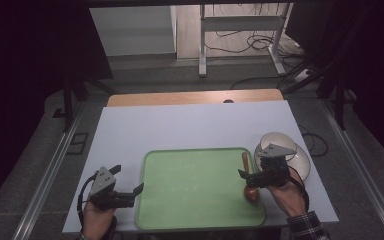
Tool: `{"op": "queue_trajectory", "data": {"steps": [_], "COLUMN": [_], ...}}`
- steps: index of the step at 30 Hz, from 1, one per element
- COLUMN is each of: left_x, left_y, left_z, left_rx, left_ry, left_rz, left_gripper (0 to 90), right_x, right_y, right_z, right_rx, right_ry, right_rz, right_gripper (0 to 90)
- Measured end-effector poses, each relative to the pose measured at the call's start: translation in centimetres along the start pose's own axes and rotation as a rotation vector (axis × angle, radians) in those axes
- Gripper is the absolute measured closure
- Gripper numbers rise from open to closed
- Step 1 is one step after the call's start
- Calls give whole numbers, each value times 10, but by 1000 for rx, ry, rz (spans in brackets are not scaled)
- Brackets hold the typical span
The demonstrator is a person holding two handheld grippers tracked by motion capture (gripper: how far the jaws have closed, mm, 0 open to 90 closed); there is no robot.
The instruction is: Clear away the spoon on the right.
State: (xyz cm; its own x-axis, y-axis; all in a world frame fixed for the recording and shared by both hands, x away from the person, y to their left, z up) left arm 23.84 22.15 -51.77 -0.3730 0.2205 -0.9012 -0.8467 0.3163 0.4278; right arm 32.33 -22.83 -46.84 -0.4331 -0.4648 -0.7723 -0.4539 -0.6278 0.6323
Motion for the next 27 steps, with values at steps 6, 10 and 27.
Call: {"op": "queue_trajectory", "data": {"steps": [6,10,27], "left_x": [0,0,0], "left_y": [0,0,-1], "left_z": [0,2,3], "left_rx": [20,33,29], "left_ry": [11,28,25], "left_rz": [-5,-9,3], "left_gripper": [0,1,1], "right_x": [6,8,29], "right_y": [10,18,40], "right_z": [0,0,-2], "right_rx": [15,26,75], "right_ry": [-12,-12,-27], "right_rz": [-18,-37,-66], "right_gripper": [0,0,0]}}
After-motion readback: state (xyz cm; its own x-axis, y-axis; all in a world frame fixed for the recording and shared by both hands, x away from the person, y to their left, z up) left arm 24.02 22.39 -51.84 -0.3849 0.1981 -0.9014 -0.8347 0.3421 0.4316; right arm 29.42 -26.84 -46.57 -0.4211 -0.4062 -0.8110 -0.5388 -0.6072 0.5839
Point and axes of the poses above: each handheld gripper's, and its own axes: y roughly backward along the jaws, x roughly out of its underside, z roughly to its left, the point moved 2 cm from there along -y, roughly forward along the jaws, and after that the axes turned 12 degrees about -x, right-handed, at the moved point
